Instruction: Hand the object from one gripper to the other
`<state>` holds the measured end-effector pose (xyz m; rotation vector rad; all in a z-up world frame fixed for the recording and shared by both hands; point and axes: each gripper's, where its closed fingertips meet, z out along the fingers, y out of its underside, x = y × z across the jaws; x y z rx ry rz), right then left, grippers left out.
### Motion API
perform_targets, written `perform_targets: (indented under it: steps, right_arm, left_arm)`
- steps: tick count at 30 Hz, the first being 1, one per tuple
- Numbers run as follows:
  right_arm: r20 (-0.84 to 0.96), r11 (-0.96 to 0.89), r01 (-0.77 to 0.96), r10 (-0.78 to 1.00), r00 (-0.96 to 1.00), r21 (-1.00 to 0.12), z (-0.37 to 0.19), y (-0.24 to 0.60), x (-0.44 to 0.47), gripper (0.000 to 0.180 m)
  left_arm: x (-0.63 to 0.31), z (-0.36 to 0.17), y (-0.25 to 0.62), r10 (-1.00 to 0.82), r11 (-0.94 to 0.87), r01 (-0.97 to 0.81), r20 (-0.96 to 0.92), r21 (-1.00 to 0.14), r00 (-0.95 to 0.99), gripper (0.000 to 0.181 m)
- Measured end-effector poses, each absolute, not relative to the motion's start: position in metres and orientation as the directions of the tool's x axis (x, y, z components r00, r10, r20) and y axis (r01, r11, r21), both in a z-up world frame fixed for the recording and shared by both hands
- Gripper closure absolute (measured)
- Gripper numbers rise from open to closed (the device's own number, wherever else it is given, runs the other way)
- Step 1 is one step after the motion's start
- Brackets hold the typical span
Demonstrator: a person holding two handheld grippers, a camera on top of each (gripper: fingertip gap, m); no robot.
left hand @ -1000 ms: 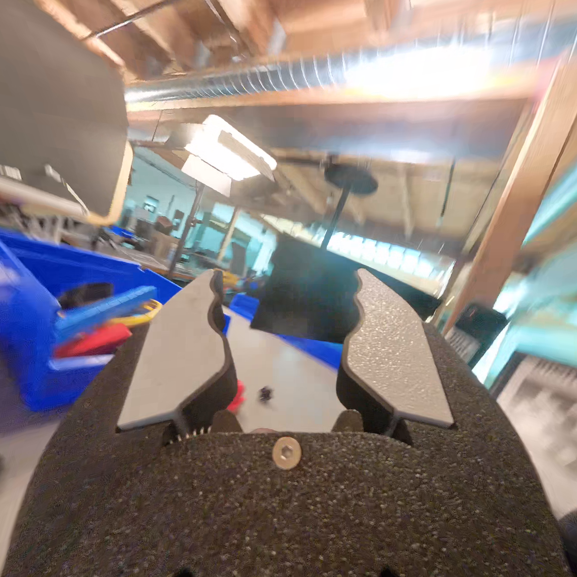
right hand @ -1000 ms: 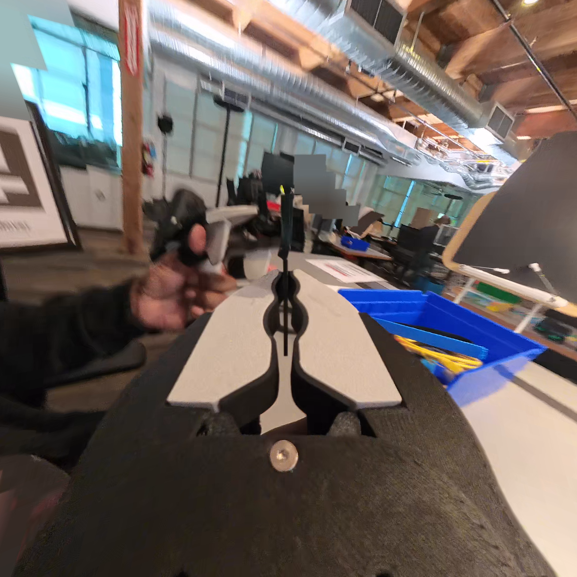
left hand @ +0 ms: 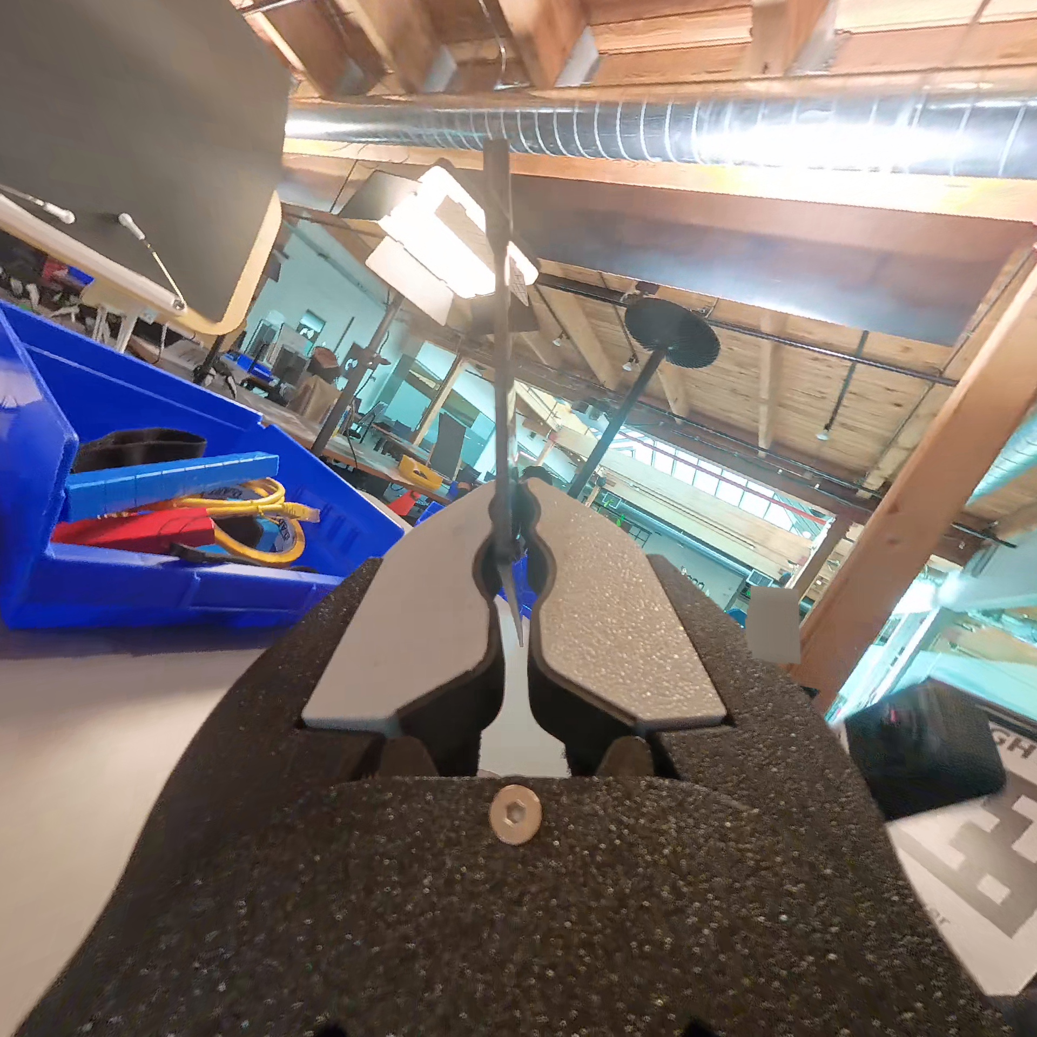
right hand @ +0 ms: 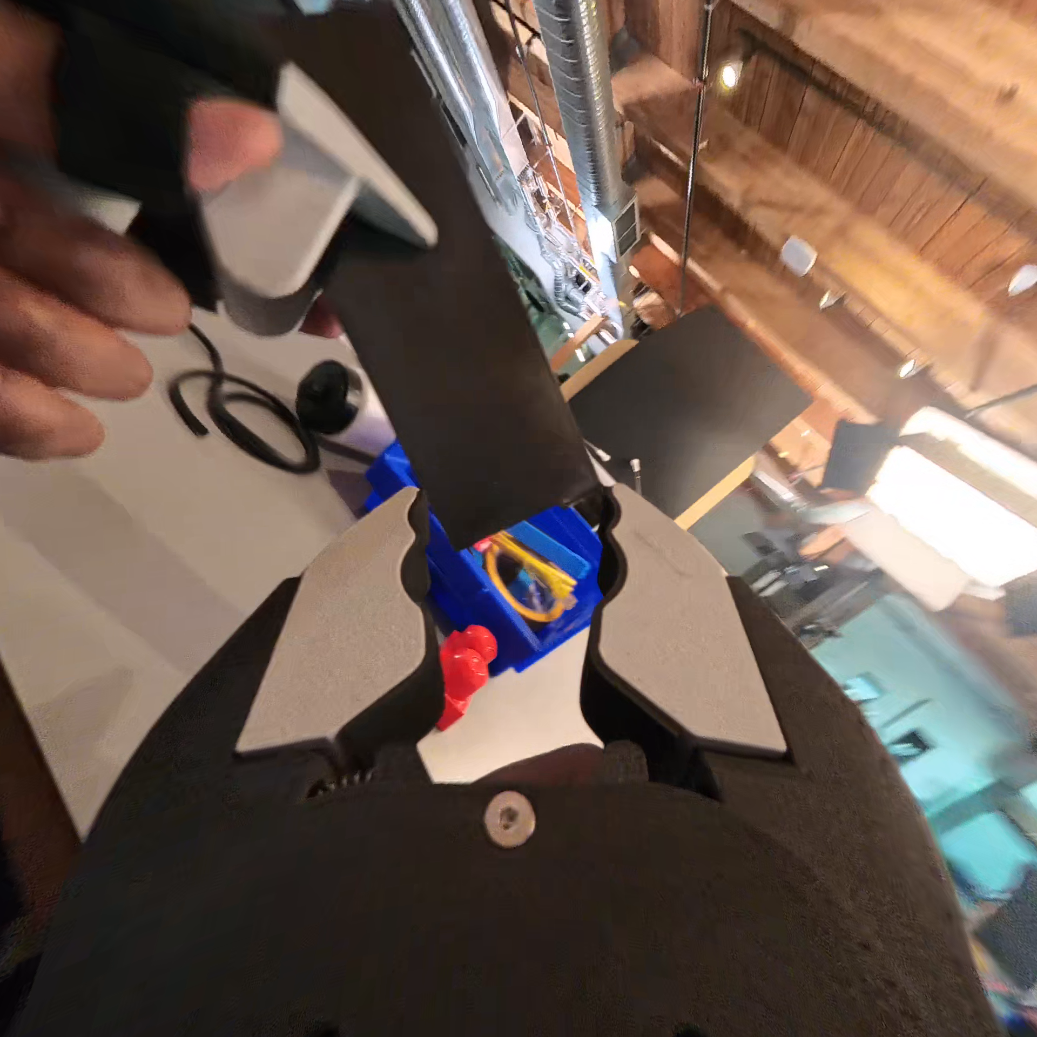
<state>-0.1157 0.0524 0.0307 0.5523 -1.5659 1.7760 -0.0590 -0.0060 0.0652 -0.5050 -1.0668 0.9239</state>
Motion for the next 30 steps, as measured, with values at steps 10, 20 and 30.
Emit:
perform_targets:
  steps: [10, 20, 30]
  right_arm:
    - [0.867, 0.217, -0.909, 0.439, -0.234, -0.355, 0.023, 0.044, -0.118, 0.122]
    - [0.88, 0.309, -0.888, 0.436, -0.187, -0.342, 0.007, 0.04, -0.128, 0.157]
    - [0.627, 0.165, -0.609, 0.315, -0.712, -0.775, 0.004, 0.044, -0.157, 0.18]
  left_arm:
    - [-0.073, 0.037, 0.005, 0.555, 0.823, -0.263, 0.812, -0.503, 0.182, 0.18]
    - [-0.086, 0.022, 0.023, 0.464, 0.884, -0.154, 0.868, -0.441, 0.178, 0.179]
    - [-0.089, 0.051, 0.058, 0.726, 0.603, -0.027, 0.534, -0.797, 0.432, 0.111]
